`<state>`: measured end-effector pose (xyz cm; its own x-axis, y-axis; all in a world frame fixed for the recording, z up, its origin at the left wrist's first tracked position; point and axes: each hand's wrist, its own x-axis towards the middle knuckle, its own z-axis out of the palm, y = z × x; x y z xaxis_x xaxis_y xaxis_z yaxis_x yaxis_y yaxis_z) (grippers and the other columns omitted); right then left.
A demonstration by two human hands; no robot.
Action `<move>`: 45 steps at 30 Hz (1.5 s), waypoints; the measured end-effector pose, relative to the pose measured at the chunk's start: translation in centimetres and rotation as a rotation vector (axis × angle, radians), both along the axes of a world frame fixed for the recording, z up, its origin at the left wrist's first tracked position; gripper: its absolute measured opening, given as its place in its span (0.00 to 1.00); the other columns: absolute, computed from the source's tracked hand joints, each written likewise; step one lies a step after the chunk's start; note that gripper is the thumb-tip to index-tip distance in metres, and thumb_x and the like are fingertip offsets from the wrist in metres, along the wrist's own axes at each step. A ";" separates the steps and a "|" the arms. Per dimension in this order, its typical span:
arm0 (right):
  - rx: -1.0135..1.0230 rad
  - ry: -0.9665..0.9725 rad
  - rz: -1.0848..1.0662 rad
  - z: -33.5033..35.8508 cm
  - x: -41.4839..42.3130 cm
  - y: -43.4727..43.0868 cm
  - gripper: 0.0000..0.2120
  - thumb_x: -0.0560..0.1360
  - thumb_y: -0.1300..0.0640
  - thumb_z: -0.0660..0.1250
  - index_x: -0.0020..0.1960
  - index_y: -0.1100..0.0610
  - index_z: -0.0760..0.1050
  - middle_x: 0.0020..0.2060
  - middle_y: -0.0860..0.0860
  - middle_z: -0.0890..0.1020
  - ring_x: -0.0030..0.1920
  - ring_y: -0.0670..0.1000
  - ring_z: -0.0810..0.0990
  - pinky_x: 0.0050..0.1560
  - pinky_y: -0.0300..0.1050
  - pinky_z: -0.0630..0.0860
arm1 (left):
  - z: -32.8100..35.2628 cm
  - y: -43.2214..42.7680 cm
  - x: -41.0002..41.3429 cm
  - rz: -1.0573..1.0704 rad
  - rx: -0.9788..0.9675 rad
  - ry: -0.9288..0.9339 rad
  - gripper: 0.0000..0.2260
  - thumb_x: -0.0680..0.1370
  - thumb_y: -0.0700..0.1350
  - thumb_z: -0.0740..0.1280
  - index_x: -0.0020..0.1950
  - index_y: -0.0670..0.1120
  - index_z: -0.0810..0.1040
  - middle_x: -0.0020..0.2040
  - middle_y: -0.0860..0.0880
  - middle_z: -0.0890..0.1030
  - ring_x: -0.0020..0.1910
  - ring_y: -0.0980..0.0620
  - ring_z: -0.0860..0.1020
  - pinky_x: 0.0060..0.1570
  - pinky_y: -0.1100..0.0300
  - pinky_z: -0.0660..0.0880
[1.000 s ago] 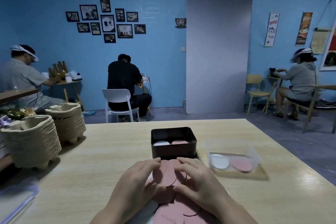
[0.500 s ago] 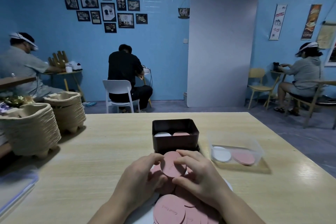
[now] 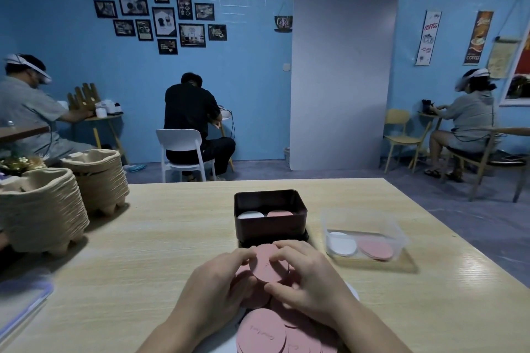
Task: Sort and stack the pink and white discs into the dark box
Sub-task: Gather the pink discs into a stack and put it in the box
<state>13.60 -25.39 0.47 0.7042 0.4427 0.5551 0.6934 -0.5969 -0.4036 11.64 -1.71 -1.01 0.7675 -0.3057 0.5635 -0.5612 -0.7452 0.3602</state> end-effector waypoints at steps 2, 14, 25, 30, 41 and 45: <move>-0.021 -0.009 -0.007 0.2 0.0 0.1 0.18 0.71 0.37 0.71 0.54 0.45 0.77 0.61 0.38 0.76 0.66 0.38 0.70 0.63 0.39 0.71 | 0.2 0.0 -0.1 0.002 0.001 0.011 0.13 0.77 0.55 0.64 0.60 0.62 0.70 0.52 0.64 0.80 0.49 0.61 0.78 0.45 0.56 0.79; -0.084 0.024 0.040 3.0 1.7 0.1 0.13 0.67 0.44 0.73 0.46 0.46 0.73 0.51 0.41 0.77 0.54 0.45 0.74 0.55 0.40 0.73 | 2.2 0.2 0.9 -0.075 0.055 0.010 0.13 0.77 0.57 0.65 0.61 0.62 0.71 0.53 0.62 0.80 0.51 0.60 0.78 0.49 0.56 0.78; 0.049 0.054 -0.151 8.3 8.4 -1.4 0.18 0.64 0.39 0.69 0.46 0.50 0.79 0.44 0.45 0.82 0.47 0.48 0.78 0.49 0.44 0.74 | 5.5 0.8 7.6 0.037 0.047 -0.141 0.14 0.80 0.55 0.61 0.63 0.54 0.78 0.62 0.59 0.79 0.63 0.56 0.76 0.61 0.52 0.75; -0.044 0.162 -0.237 8.1 11.9 -1.0 0.15 0.65 0.39 0.72 0.45 0.48 0.77 0.41 0.42 0.79 0.44 0.45 0.76 0.43 0.42 0.74 | 3.9 1.0 9.5 0.064 0.036 -0.119 0.16 0.80 0.56 0.60 0.63 0.56 0.79 0.65 0.60 0.78 0.66 0.58 0.73 0.65 0.52 0.72; -0.281 0.140 -0.346 7.7 14.7 0.3 0.16 0.64 0.34 0.71 0.39 0.44 0.75 0.37 0.41 0.77 0.47 0.47 0.74 0.52 0.47 0.65 | 1.1 1.5 10.1 0.033 -0.007 -0.116 0.15 0.82 0.56 0.60 0.65 0.56 0.79 0.67 0.60 0.76 0.73 0.57 0.69 0.69 0.54 0.68; -0.382 0.163 -0.408 8.0 14.9 0.8 0.17 0.64 0.32 0.71 0.41 0.44 0.77 0.40 0.41 0.79 0.50 0.49 0.74 0.54 0.48 0.64 | 1.1 1.5 10.0 0.025 -0.009 -0.114 0.14 0.81 0.56 0.60 0.64 0.57 0.78 0.67 0.61 0.75 0.74 0.59 0.67 0.69 0.53 0.68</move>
<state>28.46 -24.56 8.46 0.9230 0.2647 0.2791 0.3233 -0.9271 -0.1897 21.68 -0.16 0.09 0.7056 -0.2815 0.6503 -0.5803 -0.7562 0.3023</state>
